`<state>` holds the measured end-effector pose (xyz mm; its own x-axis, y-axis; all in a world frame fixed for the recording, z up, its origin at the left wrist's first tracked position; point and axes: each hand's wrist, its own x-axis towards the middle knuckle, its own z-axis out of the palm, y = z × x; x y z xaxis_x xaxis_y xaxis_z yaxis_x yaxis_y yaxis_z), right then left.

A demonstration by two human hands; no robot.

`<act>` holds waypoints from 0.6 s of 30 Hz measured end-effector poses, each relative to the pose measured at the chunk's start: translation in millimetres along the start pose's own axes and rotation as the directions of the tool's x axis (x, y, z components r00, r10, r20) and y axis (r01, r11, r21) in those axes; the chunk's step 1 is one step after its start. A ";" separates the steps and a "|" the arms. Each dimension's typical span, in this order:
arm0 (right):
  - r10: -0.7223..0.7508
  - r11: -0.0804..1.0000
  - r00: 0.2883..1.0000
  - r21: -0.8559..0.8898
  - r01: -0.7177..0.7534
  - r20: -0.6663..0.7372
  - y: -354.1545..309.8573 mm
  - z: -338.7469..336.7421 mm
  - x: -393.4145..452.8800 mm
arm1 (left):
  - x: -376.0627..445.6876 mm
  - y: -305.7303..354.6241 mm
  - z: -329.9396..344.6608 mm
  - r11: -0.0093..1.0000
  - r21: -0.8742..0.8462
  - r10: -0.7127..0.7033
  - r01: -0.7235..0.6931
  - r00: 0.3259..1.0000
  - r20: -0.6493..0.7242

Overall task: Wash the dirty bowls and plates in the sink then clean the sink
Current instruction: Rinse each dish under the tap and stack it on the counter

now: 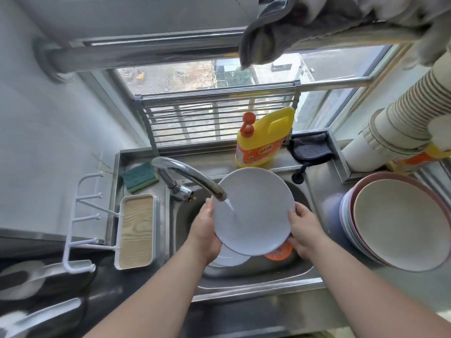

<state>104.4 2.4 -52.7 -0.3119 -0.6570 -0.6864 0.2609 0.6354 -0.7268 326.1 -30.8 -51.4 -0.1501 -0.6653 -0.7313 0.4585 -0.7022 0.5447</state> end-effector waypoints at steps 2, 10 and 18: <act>0.121 0.993 0.993 0.009 -0.121 0.015 14.5 13.3 1.8 | -8.4 12.4 -5.5 0.980 0.153 0.128 -0.129 0.992 0.020; 0.237 0.935 0.943 -0.320 -0.156 0.234 29.5 57.1 -19.8 | -33.8 60.8 -46.2 0.945 0.319 0.084 -0.073 0.996 -0.021; 0.070 0.943 0.974 -0.333 0.006 0.217 -23.4 7.7 -35.0 | -1.1 10.1 -70.5 0.930 -0.159 -0.346 0.330 0.934 -0.085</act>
<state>116.2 7.4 -11.9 -0.0874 -0.6831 -0.7251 -0.0603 0.7302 -0.6806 392.7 -19.2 -74.0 -0.2247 -0.3572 -0.9066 0.5160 -0.8329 0.2002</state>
